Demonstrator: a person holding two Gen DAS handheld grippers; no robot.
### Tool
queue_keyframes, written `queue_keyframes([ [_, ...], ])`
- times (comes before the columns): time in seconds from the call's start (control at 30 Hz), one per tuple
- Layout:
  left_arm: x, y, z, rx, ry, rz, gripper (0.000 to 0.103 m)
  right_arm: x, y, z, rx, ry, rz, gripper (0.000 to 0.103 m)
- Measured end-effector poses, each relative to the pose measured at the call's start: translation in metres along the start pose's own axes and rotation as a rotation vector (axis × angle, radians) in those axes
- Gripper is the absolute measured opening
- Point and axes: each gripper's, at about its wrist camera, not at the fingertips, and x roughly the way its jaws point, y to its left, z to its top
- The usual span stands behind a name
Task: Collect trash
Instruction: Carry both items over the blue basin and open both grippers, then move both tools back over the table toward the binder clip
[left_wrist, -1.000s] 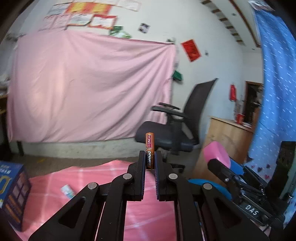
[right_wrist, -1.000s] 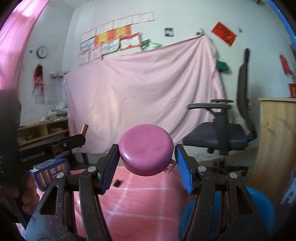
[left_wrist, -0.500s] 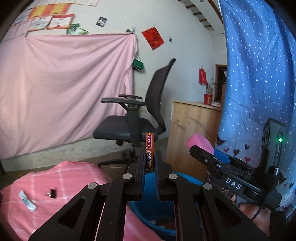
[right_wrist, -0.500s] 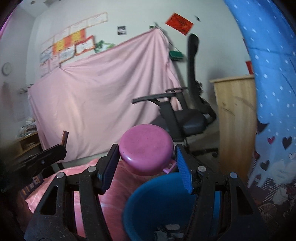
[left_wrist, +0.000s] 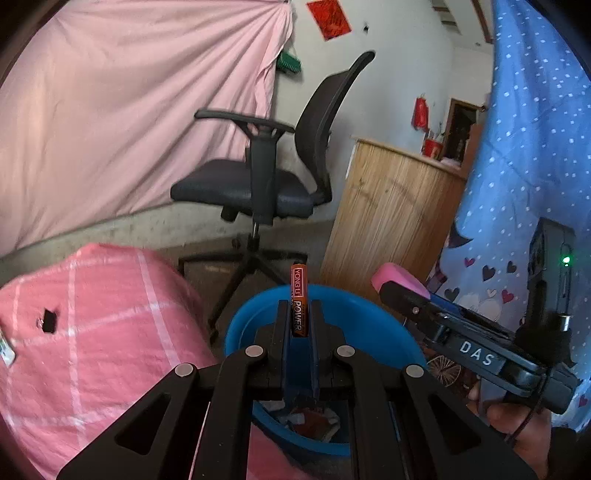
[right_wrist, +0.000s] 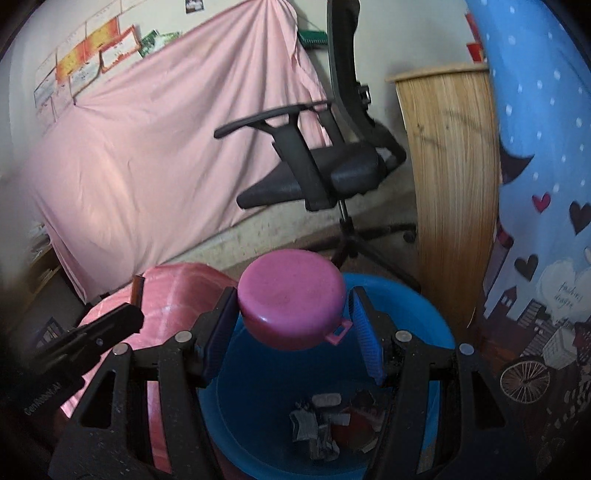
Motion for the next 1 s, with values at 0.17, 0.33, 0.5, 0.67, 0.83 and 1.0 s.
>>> queue_keyframes([
  [0.17,0.014,0.005,-0.003,-0.022,0.060,-0.004,0.007,0.003,-0.003,-0.001,0.009,0.015,-0.001,0.083],
  [0.33,0.019,0.009,-0.005,-0.041,0.082,-0.009,0.009,0.008,-0.004,-0.002,0.012,0.033,-0.003,0.083],
  [0.5,0.018,0.015,-0.006,-0.076,0.084,-0.009,0.026,0.007,-0.005,-0.001,0.021,0.024,0.000,0.084],
  [0.67,0.010,0.025,-0.003,-0.103,0.063,0.003,0.029,0.003,0.000,0.000,0.020,-0.003,0.007,0.084],
  [0.83,-0.011,0.041,0.002,-0.133,0.010,0.039,0.039,-0.006,0.014,0.007,0.004,-0.068,0.027,0.084],
  [1.0,-0.043,0.063,0.008,-0.158,-0.083,0.108,0.051,-0.015,0.039,0.013,-0.035,-0.149,0.054,0.092],
])
